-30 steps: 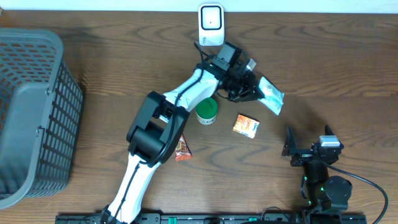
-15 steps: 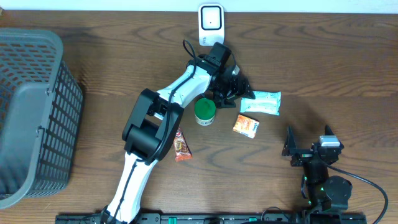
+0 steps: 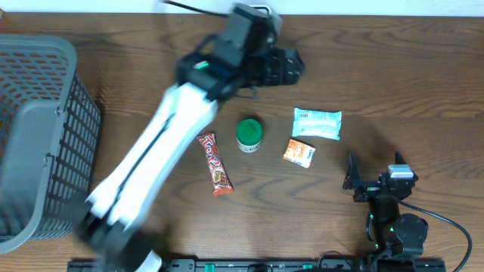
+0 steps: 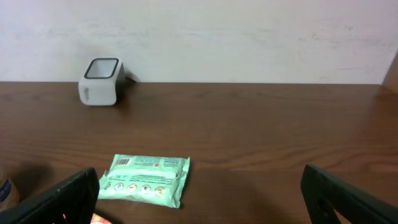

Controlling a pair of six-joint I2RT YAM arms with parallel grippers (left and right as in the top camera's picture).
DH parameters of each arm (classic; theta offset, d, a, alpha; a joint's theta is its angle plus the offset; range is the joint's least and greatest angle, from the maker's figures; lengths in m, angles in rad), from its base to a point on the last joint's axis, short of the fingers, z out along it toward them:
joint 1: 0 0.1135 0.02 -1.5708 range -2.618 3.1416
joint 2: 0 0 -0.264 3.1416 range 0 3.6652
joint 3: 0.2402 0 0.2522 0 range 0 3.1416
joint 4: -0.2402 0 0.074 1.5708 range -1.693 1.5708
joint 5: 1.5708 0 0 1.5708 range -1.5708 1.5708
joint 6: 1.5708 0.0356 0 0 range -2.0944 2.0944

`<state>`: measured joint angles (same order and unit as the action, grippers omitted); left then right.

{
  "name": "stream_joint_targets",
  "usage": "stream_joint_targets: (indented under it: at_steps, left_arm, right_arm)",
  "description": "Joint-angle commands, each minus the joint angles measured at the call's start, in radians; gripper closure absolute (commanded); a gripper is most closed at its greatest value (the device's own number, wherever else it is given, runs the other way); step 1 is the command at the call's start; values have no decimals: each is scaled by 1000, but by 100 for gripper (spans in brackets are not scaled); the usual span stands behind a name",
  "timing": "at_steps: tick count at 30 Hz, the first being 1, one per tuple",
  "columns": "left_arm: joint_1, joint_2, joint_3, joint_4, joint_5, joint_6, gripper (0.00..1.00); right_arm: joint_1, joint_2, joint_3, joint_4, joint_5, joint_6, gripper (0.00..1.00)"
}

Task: Scan the item barcode

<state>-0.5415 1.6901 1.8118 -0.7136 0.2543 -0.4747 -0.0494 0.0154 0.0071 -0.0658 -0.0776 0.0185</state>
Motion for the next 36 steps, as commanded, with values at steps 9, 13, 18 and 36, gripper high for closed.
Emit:
stream_joint_targets:
  at_steps: [9, 13, 18, 36]
  left_arm:
    - [-15, -571, 21, 51, -954, 101, 16]
    - [-15, -676, 21, 109, -1080, 165, 16]
    - [-15, -719, 22, 249, -1143, 346, 16]
    - [-8, -586, -12, 513, -1375, 842, 12]
  right_arm:
    - [-2, -2, -2, -3, 1, 14, 1]
    - [-2, -2, -2, -3, 1, 14, 1]
    - [-2, -2, -2, -3, 1, 14, 1]
    - [-2, -2, -2, -3, 1, 14, 1]
